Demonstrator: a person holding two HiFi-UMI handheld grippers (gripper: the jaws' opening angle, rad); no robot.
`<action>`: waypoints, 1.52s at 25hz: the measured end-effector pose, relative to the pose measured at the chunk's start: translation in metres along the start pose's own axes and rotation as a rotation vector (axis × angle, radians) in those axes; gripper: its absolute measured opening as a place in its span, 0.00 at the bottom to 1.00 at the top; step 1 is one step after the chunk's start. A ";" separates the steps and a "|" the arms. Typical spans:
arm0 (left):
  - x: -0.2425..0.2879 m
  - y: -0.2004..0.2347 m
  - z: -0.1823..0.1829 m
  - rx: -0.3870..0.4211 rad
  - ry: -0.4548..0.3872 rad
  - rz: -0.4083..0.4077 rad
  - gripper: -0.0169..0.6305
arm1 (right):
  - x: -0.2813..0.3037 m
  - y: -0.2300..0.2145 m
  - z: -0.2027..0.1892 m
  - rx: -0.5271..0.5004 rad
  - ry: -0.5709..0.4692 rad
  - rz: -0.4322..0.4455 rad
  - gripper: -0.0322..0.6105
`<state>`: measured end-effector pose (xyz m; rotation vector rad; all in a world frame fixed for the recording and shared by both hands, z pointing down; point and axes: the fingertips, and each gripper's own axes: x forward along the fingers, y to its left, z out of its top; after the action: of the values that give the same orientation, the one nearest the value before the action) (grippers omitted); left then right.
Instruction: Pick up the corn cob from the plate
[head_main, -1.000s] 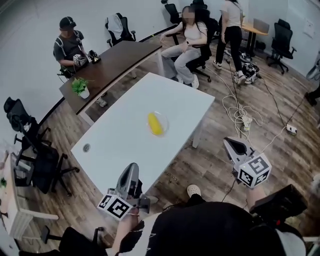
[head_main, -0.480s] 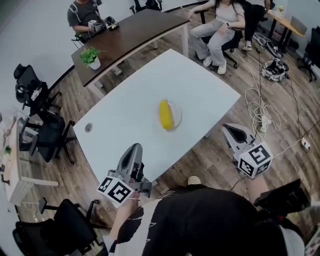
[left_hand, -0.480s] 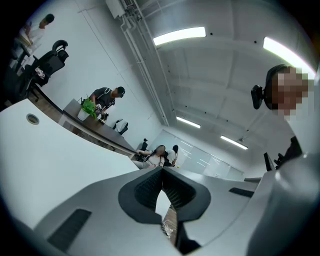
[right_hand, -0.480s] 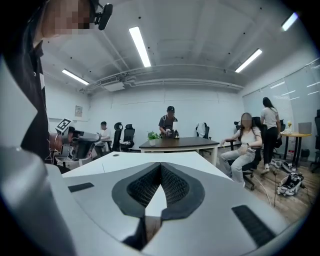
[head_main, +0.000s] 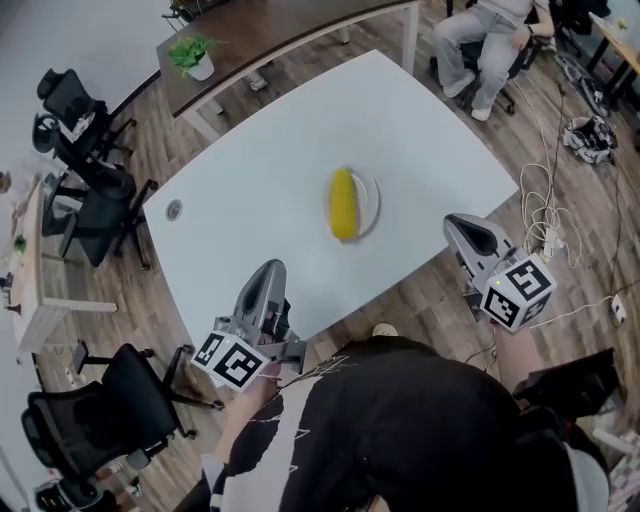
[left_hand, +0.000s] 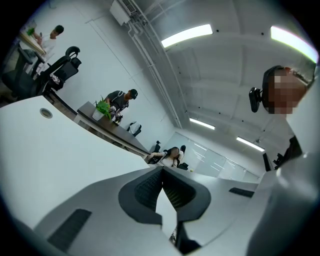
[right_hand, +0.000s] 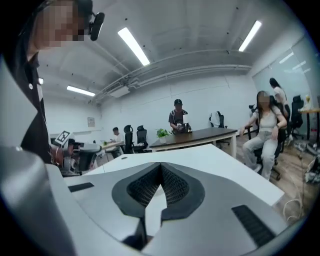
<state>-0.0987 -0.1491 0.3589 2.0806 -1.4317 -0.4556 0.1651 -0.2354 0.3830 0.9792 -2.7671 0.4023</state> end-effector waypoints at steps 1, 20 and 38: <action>0.001 0.003 -0.001 -0.004 0.002 0.011 0.05 | 0.005 -0.001 0.000 0.043 -0.017 0.030 0.07; -0.018 0.072 0.008 0.037 0.117 0.080 0.05 | 0.109 0.036 -0.030 0.133 0.082 0.098 0.07; -0.039 0.167 0.038 0.053 0.250 -0.030 0.05 | 0.181 0.061 -0.064 0.425 0.167 -0.181 0.07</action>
<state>-0.2570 -0.1672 0.4317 2.1181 -1.2800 -0.1628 -0.0076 -0.2761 0.4776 1.2078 -2.4651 1.0196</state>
